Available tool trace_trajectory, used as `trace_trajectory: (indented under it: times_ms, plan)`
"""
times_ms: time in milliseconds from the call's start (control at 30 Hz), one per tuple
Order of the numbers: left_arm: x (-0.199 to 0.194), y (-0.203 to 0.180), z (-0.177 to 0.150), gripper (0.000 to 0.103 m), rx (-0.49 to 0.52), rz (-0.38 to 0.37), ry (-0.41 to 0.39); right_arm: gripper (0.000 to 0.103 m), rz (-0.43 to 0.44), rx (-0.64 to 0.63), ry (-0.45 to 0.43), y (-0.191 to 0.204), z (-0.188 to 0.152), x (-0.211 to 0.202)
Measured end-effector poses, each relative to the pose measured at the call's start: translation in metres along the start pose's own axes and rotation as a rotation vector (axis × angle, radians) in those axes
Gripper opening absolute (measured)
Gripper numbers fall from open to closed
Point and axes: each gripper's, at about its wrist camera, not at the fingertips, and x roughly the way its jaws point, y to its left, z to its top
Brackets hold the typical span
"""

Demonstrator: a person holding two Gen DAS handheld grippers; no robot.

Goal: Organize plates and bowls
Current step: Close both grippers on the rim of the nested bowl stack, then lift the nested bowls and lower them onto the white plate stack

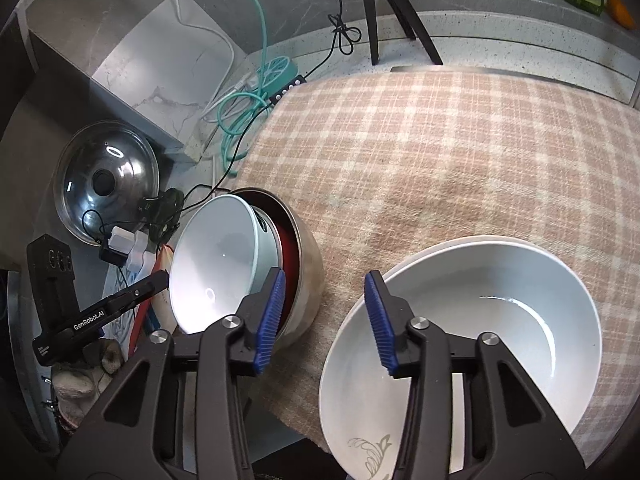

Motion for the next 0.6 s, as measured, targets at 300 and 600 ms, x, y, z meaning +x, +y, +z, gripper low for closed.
trace_trajectory:
  times_ms: [300, 600]
  plan:
    - [-0.001, -0.006, 0.002, 0.025, 0.017, -0.019, 0.001, 0.029, 0.007, 0.009, 0.021, 0.004, 0.001, 0.013]
    - [0.004, -0.011, 0.006, 0.025, 0.047, -0.024, 0.016, 0.020, -0.009, -0.008, 0.034, 0.011, 0.000, 0.023]
